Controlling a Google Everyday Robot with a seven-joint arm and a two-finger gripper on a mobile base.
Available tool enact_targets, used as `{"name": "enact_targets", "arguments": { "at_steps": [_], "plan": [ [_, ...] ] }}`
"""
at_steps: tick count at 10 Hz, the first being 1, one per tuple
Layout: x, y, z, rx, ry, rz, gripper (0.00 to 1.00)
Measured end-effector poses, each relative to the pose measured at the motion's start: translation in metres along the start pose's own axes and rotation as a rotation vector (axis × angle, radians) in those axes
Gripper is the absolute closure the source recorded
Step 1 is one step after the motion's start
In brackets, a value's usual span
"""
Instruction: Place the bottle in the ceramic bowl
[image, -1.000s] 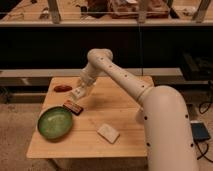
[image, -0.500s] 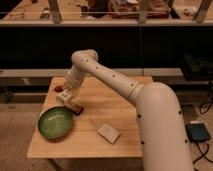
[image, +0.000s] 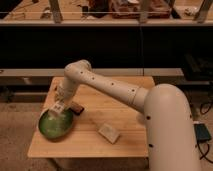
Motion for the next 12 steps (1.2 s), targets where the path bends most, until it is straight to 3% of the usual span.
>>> {"name": "enact_targets", "arguments": {
  "at_steps": [2, 4, 7, 8, 12],
  "plan": [
    [-0.024, 0.009, 0.009, 0.012, -0.003, -0.025, 0.7],
    [-0.03, 0.015, 0.02, 0.015, -0.009, -0.023, 0.56],
    [-0.04, -0.003, 0.045, 0.018, 0.008, -0.024, 0.4],
    [-0.036, -0.001, 0.054, 0.016, 0.022, -0.026, 0.29],
    [-0.031, 0.003, 0.063, 0.021, 0.04, -0.02, 0.28]
  ]
}}
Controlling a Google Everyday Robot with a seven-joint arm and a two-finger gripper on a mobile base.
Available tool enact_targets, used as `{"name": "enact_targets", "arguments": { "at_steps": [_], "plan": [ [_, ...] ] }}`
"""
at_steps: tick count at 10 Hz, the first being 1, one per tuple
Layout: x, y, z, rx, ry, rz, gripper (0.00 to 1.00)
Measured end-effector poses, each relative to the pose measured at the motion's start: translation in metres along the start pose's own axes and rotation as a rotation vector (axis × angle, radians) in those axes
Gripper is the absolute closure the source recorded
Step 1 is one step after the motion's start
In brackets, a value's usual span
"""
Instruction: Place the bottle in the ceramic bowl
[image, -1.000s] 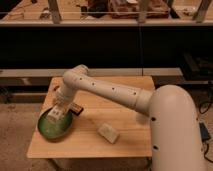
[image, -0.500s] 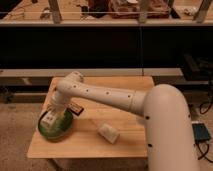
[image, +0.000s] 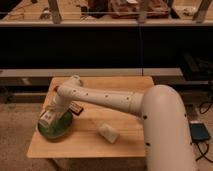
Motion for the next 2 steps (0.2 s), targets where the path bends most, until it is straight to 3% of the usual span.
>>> {"name": "enact_targets", "arguments": {
  "at_steps": [2],
  "plan": [
    [-0.0028, -0.0068, 0.0098, -0.008, 0.009, -0.012, 0.28]
  ]
}}
